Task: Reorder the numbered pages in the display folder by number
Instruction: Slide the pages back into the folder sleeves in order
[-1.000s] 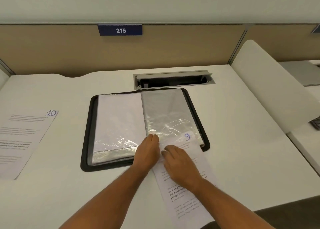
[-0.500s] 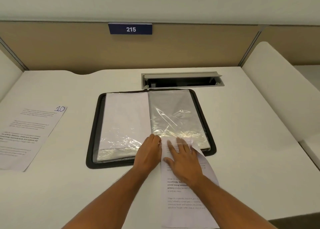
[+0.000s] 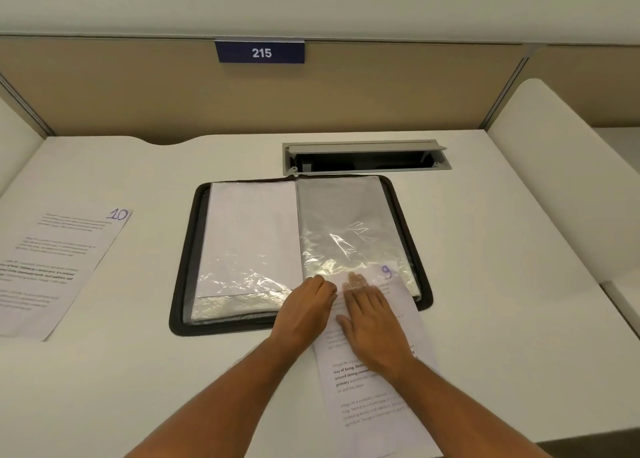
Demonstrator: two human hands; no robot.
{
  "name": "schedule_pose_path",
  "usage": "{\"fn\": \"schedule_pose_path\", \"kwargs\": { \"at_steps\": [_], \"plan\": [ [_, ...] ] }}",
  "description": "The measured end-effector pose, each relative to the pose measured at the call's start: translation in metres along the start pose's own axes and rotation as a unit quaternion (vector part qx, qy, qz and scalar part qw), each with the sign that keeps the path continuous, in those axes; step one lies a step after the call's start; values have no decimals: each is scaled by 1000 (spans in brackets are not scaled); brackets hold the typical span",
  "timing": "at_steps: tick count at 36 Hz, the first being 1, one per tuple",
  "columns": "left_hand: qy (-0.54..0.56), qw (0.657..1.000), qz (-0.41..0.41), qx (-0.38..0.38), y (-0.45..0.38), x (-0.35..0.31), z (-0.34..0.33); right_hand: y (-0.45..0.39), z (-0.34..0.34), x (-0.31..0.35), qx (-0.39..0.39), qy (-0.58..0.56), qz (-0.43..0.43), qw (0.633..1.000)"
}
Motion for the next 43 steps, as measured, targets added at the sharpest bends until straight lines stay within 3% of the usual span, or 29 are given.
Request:
{"fn": "schedule_pose_path", "kwargs": {
  "at_steps": [12,22,32,43],
  "plan": [
    [-33,999,-29,8,-5,-13,1,-16,-11,-19,46,22,-28,998],
    [-41,999,-21,12,-6,-11,-3,-24,-5,-22,52,-19,-139,989],
    [-29,999,-28,14,-4,-13,-2,0,-13,-8,19,22,76,997],
    [-15,999,-27,21,-1,-13,-3,-31,-9,-10,58,-11,50,997]
  ]
}}
Point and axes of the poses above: each hand's wrist, its own y-axis away from the middle knuckle, its own z-axis out of the back of the hand, x = y × z, the point moved 9 cm from there along -y, towards the middle knuckle, and after that the axes turned 11 degrees about x, right-handed, at the moved point
